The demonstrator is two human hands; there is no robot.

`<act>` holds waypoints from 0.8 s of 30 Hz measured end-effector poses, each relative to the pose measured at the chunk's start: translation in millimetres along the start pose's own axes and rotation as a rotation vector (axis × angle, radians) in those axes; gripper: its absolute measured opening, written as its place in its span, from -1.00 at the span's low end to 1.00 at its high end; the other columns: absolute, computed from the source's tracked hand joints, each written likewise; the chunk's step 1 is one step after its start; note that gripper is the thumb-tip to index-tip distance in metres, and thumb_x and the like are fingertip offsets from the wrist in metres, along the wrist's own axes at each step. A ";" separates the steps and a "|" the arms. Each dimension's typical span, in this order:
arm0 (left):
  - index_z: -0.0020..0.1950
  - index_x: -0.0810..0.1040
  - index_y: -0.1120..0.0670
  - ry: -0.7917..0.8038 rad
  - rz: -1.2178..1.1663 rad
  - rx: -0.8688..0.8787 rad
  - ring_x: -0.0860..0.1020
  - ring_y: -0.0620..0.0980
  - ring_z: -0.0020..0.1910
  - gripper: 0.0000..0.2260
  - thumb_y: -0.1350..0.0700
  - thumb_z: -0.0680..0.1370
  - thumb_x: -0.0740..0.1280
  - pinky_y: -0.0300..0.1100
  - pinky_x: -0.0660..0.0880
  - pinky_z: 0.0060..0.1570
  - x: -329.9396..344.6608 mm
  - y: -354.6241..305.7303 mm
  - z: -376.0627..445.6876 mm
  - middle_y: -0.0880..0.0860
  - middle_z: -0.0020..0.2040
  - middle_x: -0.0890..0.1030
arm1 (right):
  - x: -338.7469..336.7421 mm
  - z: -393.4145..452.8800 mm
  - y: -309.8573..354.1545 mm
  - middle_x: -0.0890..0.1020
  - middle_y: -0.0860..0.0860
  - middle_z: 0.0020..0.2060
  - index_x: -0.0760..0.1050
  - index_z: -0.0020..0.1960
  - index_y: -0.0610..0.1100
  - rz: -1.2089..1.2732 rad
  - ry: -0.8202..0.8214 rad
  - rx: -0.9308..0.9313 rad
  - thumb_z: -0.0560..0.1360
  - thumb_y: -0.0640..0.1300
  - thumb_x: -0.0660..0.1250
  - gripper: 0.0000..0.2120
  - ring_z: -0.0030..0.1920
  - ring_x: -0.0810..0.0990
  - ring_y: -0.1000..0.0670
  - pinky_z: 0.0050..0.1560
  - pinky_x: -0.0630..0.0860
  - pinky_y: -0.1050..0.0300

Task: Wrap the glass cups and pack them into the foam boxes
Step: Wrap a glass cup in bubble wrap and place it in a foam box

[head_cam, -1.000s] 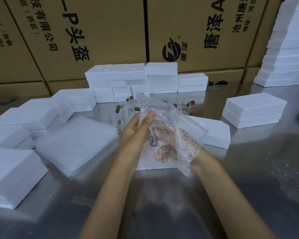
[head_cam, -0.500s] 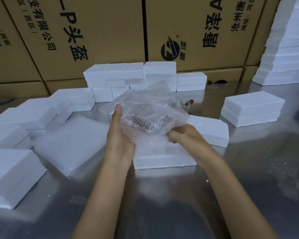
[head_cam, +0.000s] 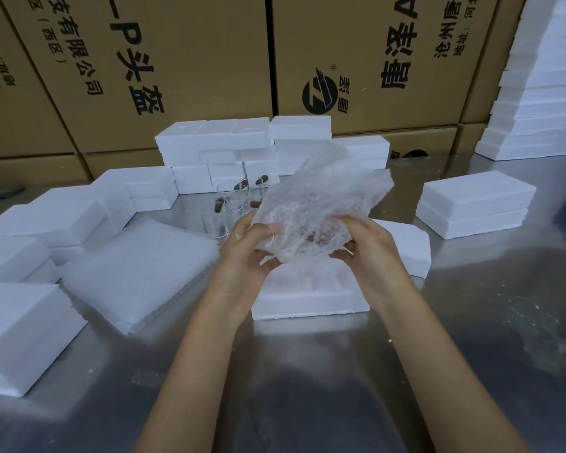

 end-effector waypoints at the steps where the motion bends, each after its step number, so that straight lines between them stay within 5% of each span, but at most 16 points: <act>1: 0.28 0.53 0.11 0.000 0.023 0.009 0.56 0.13 0.16 -0.53 0.19 0.36 0.39 0.01 0.46 0.20 -1.2 -0.6 0.3 0.13 0.19 0.62 | -0.6 0.3 -1.5 0.54 -0.04 -0.18 0.66 -0.01 -0.16 -0.060 -0.028 -0.023 0.55 -0.19 0.37 -0.90 -0.37 0.49 0.11 -0.27 0.56 0.18; 5: 0.34 0.53 0.12 -0.013 0.164 0.082 0.59 0.12 0.18 -0.44 0.27 0.31 0.30 -0.09 0.49 0.11 -12.4 -10.0 -0.6 0.16 0.23 0.60 | 8.6 -4.3 -7.5 0.56 0.12 -0.46 0.58 -0.20 -0.12 -0.226 -0.043 -0.159 0.49 -0.33 0.37 -0.85 -0.40 0.51 0.08 -0.34 0.54 0.24; 7: 0.30 0.54 0.05 -0.037 0.309 0.119 0.60 0.11 0.21 -0.43 0.25 0.28 0.28 -0.06 0.50 0.13 -22.3 -17.5 -3.4 0.09 0.23 0.61 | 18.8 -10.6 -11.5 0.61 0.09 -0.46 0.56 -0.26 -0.08 -0.229 -0.001 -0.224 0.44 -0.43 0.34 -0.73 -0.44 0.55 0.11 -0.38 0.51 0.28; 11: 0.31 0.52 -0.13 0.036 0.480 0.131 0.58 0.02 0.27 -0.41 0.17 0.29 0.37 0.02 0.48 0.25 -47.9 -33.2 -10.8 -0.07 0.27 0.61 | 38.1 -23.0 -20.7 0.66 0.03 -0.36 0.60 -0.09 -0.16 -0.280 0.066 -0.268 0.45 -0.37 0.36 -0.85 -0.37 0.60 0.09 -0.37 0.51 0.26; 17: 0.26 0.58 0.07 0.267 0.555 -0.168 0.64 0.15 0.20 -0.40 0.05 0.25 0.59 0.06 0.57 0.19 -54.0 -27.8 -25.0 0.11 0.23 0.66 | 30.3 -25.9 -9.3 0.61 0.00 -0.45 0.56 -0.09 -0.27 -0.462 0.281 -0.114 0.51 -0.26 0.37 -0.94 -0.53 0.53 -0.06 -0.55 0.48 0.08; 21: 0.07 0.67 0.00 0.391 0.605 -0.178 0.68 0.07 0.09 -0.61 0.05 0.27 0.60 -0.12 0.64 -0.09 -45.4 -29.4 -28.7 0.07 0.11 0.70 | 7.3 -26.8 1.2 0.71 -0.19 -0.12 0.59 0.06 -0.19 -0.548 0.601 0.121 0.49 -0.09 0.36 -0.78 -0.16 0.68 -0.28 -0.36 0.62 0.06; 24: -0.07 0.66 -0.08 0.463 0.640 -0.138 0.66 -0.06 0.08 -0.75 0.04 0.31 0.60 -0.31 0.54 -0.06 -38.1 -29.6 -30.2 -0.04 0.03 0.69 | -5.5 -23.2 0.3 0.73 -0.11 -0.13 0.61 0.04 -0.13 -0.526 0.624 0.174 0.52 -0.13 0.38 -0.87 -0.16 0.71 -0.10 -0.29 0.60 0.18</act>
Point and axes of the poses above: each hand's wrist, its own z-axis towards the middle knuckle, its own x-axis out of the palm, y = z × x, the point moved 2 cm from there along z, towards the middle knuckle
